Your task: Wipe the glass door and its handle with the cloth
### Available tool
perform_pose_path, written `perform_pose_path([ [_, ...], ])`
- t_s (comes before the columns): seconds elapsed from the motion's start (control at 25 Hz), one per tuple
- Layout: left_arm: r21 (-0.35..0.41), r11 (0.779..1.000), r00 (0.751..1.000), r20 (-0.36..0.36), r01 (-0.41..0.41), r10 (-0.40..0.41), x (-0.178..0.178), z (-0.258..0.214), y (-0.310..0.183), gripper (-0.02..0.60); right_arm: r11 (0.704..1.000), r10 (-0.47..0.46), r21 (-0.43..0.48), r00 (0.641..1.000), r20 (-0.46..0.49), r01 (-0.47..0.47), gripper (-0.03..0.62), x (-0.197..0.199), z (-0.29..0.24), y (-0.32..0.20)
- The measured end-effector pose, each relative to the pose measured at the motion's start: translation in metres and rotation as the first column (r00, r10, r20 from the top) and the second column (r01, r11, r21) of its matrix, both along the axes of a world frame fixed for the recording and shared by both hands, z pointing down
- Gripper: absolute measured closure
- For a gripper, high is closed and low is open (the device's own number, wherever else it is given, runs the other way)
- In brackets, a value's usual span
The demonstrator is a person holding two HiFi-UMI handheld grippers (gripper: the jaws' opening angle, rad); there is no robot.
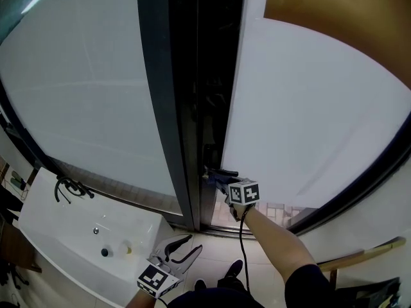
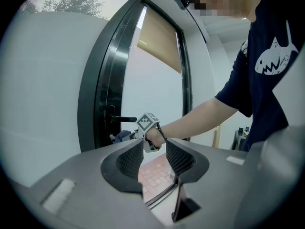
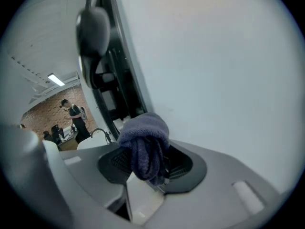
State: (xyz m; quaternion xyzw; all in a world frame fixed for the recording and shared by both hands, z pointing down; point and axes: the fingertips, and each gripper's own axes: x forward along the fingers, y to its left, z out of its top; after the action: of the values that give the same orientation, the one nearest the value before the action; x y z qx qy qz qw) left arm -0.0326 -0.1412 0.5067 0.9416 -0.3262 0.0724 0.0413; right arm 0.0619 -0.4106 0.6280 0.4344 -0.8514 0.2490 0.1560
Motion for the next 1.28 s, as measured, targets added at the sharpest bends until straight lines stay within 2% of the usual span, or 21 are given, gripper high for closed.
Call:
perform_pose_path([
  [0.12, -0.012, 1.0, 1.0, 0.011, 0.0, 0.0, 0.001, 0.0, 0.002, 0.436, 0.999, 0.049, 0.007, 0.999, 0.021, -0.049, 0.43, 0.021, -0.009, 0.0],
  [0.28, -0.005, 1.0, 1.0, -0.001, -0.015, 0.015, 0.007, -0.004, 0.005, 0.436, 0.999, 0.045, 0.01, 0.998, 0.053, -0.046, 0.43, 0.026, -0.016, 0.01],
  [0.52, 0.001, 1.0, 1.0, -0.02, -0.018, 0.018, 0.008, -0.007, 0.008, 0.436, 0.998, -0.05, -0.043, 0.998, 0.038, 0.052, 0.43, -0.013, 0.002, 0.03],
  [0.68, -0.001, 1.0, 1.0, -0.004, 0.005, -0.005, 0.003, -0.009, 0.007, 0.436, 0.994, -0.068, -0.077, 0.996, 0.051, 0.072, 0.43, -0.04, 0.014, 0.026],
  [0.84, -0.017, 0.999, 0.999, 0.006, 0.036, -0.036, -0.002, -0.007, 0.007, 0.436, 0.994, -0.055, -0.094, 0.997, 0.059, 0.06, 0.43, -0.05, 0.019, 0.01],
  [1.04, -0.004, 0.999, 0.999, 0.011, 0.032, -0.032, -0.008, 0.002, 0.007, 0.436, 0.995, -0.06, -0.071, 0.998, 0.029, 0.062, 0.43, -0.041, 0.014, 0.003],
  [1.28, 0.0, 1.0, 1.0, -0.004, 0.015, -0.015, 0.001, -0.009, 0.002, 0.436, 0.997, -0.039, -0.058, 0.999, 0.033, 0.041, 0.43, -0.022, 0.006, 0.002],
])
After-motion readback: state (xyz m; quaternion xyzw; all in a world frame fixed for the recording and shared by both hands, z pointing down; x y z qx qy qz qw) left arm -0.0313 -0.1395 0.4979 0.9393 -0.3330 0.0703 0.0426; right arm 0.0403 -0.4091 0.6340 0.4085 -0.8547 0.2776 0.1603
